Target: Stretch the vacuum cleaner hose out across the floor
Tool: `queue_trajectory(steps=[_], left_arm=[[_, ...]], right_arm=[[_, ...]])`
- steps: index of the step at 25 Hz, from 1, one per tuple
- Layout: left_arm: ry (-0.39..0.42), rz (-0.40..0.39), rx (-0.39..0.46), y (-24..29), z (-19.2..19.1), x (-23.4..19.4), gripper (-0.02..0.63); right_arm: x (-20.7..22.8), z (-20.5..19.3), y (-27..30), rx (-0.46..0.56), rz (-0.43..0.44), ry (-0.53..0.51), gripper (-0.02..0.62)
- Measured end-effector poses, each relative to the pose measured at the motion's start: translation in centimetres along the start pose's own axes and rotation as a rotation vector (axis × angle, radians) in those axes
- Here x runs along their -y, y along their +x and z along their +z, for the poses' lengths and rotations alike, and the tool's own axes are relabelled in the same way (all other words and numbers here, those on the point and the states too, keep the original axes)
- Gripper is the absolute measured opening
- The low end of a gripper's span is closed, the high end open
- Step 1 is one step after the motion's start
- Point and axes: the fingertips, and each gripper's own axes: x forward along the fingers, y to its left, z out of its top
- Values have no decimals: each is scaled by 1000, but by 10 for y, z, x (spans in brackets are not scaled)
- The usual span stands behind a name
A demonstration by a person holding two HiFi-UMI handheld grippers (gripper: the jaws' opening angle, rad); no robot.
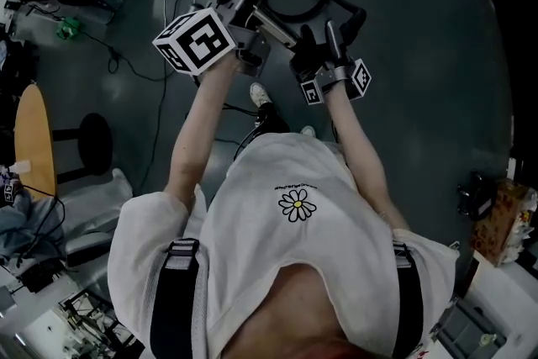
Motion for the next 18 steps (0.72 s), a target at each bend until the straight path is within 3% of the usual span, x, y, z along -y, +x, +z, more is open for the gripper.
queue_trajectory(steps=[3, 4, 6, 8, 10, 12, 16, 18], left_arm=[[-70, -65, 20, 1, 0, 0, 63], [-101, -84, 20, 0, -1, -1, 63], [-161, -112, 15, -5, -5, -5, 66], [-186, -128, -55, -13, -17, -6, 88], [-131, -132, -192, -18, -37, -2, 158], [-55, -113, -268, -20, -54, -1, 231], [-10, -68, -214, -24, -61, -5, 320], [41, -70, -262, -30, -71, -4, 345]], right_arm=[[-38, 31, -2, 176, 115, -2, 82], [-51, 40, -2, 215, 145, -18, 63], [-76, 50, 5, 222, 173, -88, 58], [-102, 51, 15, 192, 197, -167, 59], [-124, 54, 24, 161, 225, -223, 60], [-140, 56, 32, 117, 231, -267, 61], [-164, 49, 47, 45, 235, -346, 61], [-177, 46, 55, 5, 230, -393, 60]])
